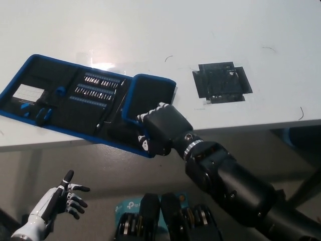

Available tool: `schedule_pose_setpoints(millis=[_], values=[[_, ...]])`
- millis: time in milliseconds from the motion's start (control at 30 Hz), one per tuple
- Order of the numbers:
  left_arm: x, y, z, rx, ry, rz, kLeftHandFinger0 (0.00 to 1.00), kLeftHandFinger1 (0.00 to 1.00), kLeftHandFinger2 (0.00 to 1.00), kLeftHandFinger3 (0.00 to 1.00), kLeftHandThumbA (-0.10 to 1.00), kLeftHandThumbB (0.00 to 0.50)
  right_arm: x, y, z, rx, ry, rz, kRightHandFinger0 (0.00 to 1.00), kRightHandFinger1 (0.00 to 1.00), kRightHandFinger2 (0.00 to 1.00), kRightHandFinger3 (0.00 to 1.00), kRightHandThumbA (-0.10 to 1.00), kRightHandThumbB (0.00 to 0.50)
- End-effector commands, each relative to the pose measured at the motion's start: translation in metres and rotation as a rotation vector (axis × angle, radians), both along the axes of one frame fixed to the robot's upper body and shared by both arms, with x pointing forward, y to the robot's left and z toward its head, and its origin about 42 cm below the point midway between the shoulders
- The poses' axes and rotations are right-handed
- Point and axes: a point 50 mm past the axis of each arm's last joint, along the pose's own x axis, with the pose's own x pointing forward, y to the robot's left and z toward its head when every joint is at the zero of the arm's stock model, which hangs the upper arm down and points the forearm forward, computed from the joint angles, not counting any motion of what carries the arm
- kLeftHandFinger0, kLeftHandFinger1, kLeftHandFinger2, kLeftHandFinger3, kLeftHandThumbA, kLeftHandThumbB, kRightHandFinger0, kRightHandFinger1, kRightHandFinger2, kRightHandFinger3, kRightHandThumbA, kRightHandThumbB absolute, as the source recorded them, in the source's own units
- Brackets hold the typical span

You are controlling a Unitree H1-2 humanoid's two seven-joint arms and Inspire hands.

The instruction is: The robot uses its right hand to lift an edge of the toolkit kept in middle of the desk and make one fold in it

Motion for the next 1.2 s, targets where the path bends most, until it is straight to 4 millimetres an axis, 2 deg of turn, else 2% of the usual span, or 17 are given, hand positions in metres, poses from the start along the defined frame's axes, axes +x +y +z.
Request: schedule_pose_setpoints(millis=[0,33,133,300,400,500,567,667,800,867,967,1033,1167], values=[[0.0,0.003,0.01,0.009,-0.03,-0.017,0.4,0.39,0.37,0.55,1.0,0.433,0.003,-0.009,0.009,0.006,0.129,-0.067,1.0,1.0,1.0,1.0,0.31,0.484],[0.001,0.003,0.009,0.017,-0.036,-0.02,0.38,0.38,0.35,0.56,1.0,0.427,0.003,-0.008,0.022,0.049,0.168,-0.068,1.0,1.0,1.0,1.0,0.37,0.5],[0.001,0.003,0.009,0.019,-0.035,-0.019,0.38,0.38,0.35,0.57,1.0,0.443,0.001,-0.009,0.034,0.09,0.183,-0.057,1.0,1.0,1.0,1.0,0.4,0.5],[0.002,0.004,0.009,0.021,-0.034,-0.015,0.41,0.4,0.38,0.58,1.0,0.435,-0.005,-0.011,0.054,0.171,0.189,-0.041,1.0,1.0,1.0,1.0,0.42,0.5],[0.002,0.004,0.009,0.014,-0.028,-0.008,0.41,0.4,0.36,0.57,1.0,0.433,-0.008,-0.013,0.059,0.203,0.198,-0.036,1.0,1.0,1.0,1.0,0.42,0.5],[0.002,0.005,0.008,0.023,-0.031,-0.007,0.4,0.39,0.36,0.55,1.0,0.438,-0.018,-0.022,0.077,0.243,0.187,-0.013,1.0,1.0,1.0,1.0,0.47,0.5],[0.001,0.005,0.007,0.018,-0.026,-0.007,0.4,0.39,0.36,0.56,1.0,0.426,-0.022,-0.027,0.081,0.268,0.179,-0.003,1.0,1.0,1.0,1.0,0.45,0.5],[-0.001,0.006,0.006,0.005,-0.024,-0.003,0.39,0.39,0.36,0.54,1.0,0.43,-0.032,-0.043,0.092,0.304,0.153,-0.006,1.0,1.0,1.0,1.0,0.44,0.469],[-0.002,0.008,0.006,0.014,-0.015,0.002,0.39,0.38,0.36,0.56,1.0,0.429,-0.04,-0.059,0.098,0.353,0.137,-0.014,1.0,1.0,1.0,1.0,0.43,0.454],[-0.003,0.009,0.005,0.018,-0.007,0.007,0.39,0.4,0.39,0.56,1.0,0.452,-0.048,-0.08,0.104,0.383,0.125,-0.032,1.0,1.0,1.0,1.0,0.38,0.42],[-0.004,0.01,0.006,0.019,-0.005,0.011,0.39,0.41,0.4,0.57,1.0,0.458,-0.057,-0.111,0.109,0.407,0.108,-0.079,1.0,1.0,1.0,1.0,0.4,0.422],[-0.004,0.01,0.006,0.019,-0.008,0.01,0.37,0.37,0.38,0.58,1.0,0.464,-0.06,-0.121,0.111,0.428,0.108,-0.087,1.0,1.0,1.0,1.0,0.4,0.417],[-0.004,0.009,0.004,0.014,-0.012,0.007,0.37,0.37,0.37,0.56,1.0,0.468,-0.068,-0.15,0.112,0.514,0.099,-0.116,1.0,1.0,1.0,1.0,0.36,0.424]])
